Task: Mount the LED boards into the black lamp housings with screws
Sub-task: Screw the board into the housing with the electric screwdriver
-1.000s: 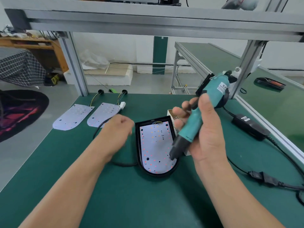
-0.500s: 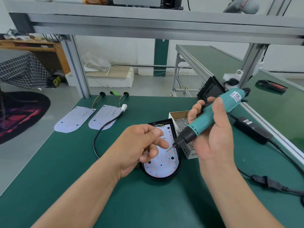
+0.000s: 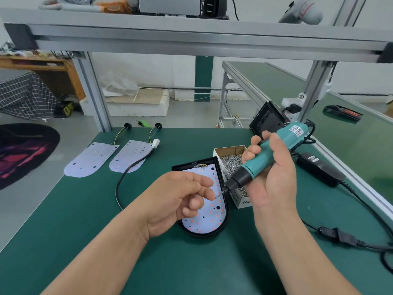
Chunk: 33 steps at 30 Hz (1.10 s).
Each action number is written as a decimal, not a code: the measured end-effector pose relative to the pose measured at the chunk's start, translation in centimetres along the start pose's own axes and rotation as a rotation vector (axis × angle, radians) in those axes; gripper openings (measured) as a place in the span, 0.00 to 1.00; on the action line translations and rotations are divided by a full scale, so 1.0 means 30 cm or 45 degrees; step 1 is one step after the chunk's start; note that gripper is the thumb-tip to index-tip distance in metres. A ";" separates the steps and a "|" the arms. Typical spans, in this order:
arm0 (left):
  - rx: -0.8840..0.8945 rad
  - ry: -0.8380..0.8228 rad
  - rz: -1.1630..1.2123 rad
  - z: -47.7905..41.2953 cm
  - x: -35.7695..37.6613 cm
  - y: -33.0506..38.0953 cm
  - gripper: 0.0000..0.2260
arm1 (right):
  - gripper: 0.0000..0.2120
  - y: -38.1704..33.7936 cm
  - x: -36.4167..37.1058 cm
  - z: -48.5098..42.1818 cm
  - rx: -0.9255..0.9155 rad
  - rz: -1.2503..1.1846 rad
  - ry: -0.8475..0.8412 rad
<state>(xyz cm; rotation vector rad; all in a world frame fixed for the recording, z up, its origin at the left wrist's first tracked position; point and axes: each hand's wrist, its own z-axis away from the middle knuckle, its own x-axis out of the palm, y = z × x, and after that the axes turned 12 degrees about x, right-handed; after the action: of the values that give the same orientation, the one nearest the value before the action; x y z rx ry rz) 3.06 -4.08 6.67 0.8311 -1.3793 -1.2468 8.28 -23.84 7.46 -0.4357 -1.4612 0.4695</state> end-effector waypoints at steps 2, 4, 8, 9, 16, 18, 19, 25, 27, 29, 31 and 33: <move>0.035 0.004 -0.029 0.000 -0.004 0.003 0.09 | 0.12 -0.006 -0.001 -0.004 -0.012 -0.009 0.008; 0.060 0.001 -0.026 0.000 -0.013 0.003 0.06 | 0.11 -0.010 -0.002 -0.005 -0.017 -0.027 0.009; 0.078 -0.005 -0.038 -0.003 -0.014 -0.009 0.05 | 0.10 -0.011 -0.003 -0.001 -0.031 -0.032 -0.006; 0.086 0.002 -0.034 -0.004 -0.012 -0.014 0.05 | 0.10 -0.010 -0.002 -0.001 -0.036 -0.035 -0.010; 0.050 -0.008 0.146 0.001 0.015 -0.022 0.05 | 0.13 -0.020 -0.004 0.003 -0.129 -0.084 -0.024; 0.033 -0.014 0.208 0.001 0.022 -0.025 0.05 | 0.13 -0.019 -0.006 0.002 -0.162 -0.089 -0.021; 0.028 -0.017 0.228 0.001 0.025 -0.026 0.04 | 0.13 -0.020 -0.007 0.002 -0.179 -0.084 -0.019; 0.012 0.015 0.290 -0.004 0.024 -0.030 0.08 | 0.10 -0.035 0.003 0.007 -0.199 -0.039 -0.103; 0.004 0.033 0.285 -0.006 0.022 -0.033 0.10 | 0.11 -0.044 0.006 0.009 -0.197 -0.048 -0.111; 0.001 0.032 0.274 -0.006 0.020 -0.036 0.11 | 0.11 -0.054 0.008 0.011 -0.186 -0.059 -0.109; 0.013 0.018 0.243 -0.006 0.019 -0.041 0.10 | 0.08 -0.058 0.011 0.014 -0.178 -0.053 -0.119; 0.035 0.004 0.187 -0.005 0.021 -0.045 0.08 | 0.07 -0.053 0.014 0.018 -0.181 -0.048 -0.131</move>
<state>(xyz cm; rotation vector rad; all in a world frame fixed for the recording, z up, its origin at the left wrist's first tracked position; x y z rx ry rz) 2.87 -5.00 5.50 0.7363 -1.4317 -1.1149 7.83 -24.95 8.72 -0.5019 -1.6058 0.3633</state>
